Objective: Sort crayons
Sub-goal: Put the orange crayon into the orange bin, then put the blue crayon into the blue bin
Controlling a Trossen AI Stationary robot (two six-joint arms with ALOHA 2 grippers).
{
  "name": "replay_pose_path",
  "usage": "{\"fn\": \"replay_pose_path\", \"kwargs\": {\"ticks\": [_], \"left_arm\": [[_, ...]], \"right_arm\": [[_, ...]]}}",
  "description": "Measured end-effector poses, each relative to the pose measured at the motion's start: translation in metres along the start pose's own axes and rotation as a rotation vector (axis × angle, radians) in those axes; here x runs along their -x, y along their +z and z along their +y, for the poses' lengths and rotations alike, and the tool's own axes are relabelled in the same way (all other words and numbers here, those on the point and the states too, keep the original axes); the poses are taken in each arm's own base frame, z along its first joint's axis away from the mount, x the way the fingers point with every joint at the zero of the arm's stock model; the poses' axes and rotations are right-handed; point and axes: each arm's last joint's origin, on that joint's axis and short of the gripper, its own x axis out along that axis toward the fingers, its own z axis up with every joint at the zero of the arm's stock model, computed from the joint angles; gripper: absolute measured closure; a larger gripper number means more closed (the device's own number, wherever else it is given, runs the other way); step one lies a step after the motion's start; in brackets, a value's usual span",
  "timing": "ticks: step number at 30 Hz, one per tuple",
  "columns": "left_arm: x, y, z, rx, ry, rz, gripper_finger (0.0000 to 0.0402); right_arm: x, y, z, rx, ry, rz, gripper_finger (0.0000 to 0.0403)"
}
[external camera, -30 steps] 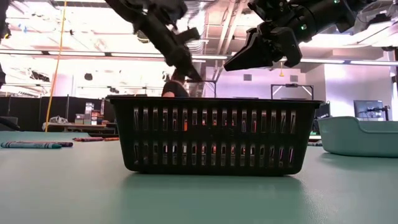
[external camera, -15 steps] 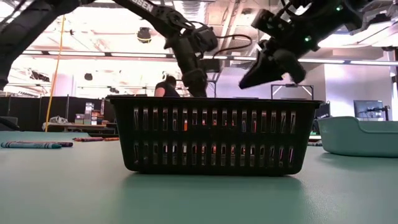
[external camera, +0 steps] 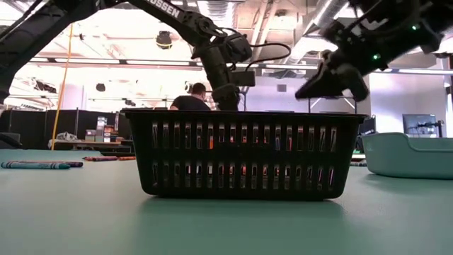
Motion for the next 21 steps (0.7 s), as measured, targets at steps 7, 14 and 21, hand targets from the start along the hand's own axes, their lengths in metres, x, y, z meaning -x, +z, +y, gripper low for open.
{"fn": "replay_pose_path", "kwargs": {"ticks": [7, 14, 21], "left_arm": [[0.0, 0.002, 0.001, 0.02, 0.016, -0.017, 0.038], [0.0, 0.002, 0.001, 0.037, 0.018, -0.017, 0.0335], [0.004, 0.003, -0.002, 0.049, 0.059, 0.031, 0.027]], "right_arm": [[0.01, -0.016, -0.019, 0.006, -0.002, -0.229, 0.033], [0.006, -0.021, -0.032, -0.04, 0.0, -0.238, 0.033], [0.006, -0.02, -0.035, -0.1, -0.001, -0.26, 0.033]]}}
